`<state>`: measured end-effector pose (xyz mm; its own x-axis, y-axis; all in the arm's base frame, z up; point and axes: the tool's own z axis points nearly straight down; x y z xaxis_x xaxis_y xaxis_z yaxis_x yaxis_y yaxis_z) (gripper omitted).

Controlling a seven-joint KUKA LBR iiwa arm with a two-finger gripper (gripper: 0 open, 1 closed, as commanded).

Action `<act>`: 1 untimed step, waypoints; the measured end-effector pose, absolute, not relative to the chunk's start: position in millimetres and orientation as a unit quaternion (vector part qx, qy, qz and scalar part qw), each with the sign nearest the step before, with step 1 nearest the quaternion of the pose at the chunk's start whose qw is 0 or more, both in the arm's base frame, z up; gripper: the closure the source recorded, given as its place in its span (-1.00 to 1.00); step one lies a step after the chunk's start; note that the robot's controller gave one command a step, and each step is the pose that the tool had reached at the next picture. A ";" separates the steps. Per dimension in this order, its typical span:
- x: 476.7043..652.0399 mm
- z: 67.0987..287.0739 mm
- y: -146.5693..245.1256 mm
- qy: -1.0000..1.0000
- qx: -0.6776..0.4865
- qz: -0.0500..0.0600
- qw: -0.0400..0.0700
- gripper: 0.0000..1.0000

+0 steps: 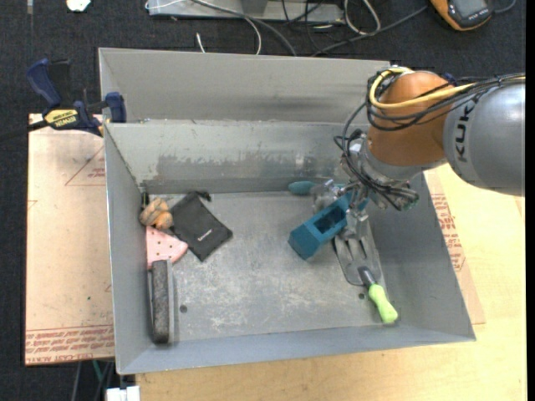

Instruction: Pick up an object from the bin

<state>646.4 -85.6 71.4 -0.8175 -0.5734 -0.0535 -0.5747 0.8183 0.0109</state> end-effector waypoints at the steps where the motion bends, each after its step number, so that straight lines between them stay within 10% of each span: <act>1: 648.1 137.7 -81.6 0.959 -0.283 0.016 0.021 1.00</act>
Offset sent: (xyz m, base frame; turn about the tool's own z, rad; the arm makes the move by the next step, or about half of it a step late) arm -0.0151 0.0159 0.2011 -0.0210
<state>648.1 -81.6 137.7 -0.8388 -0.5424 -0.0481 -0.5436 0.8391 0.0182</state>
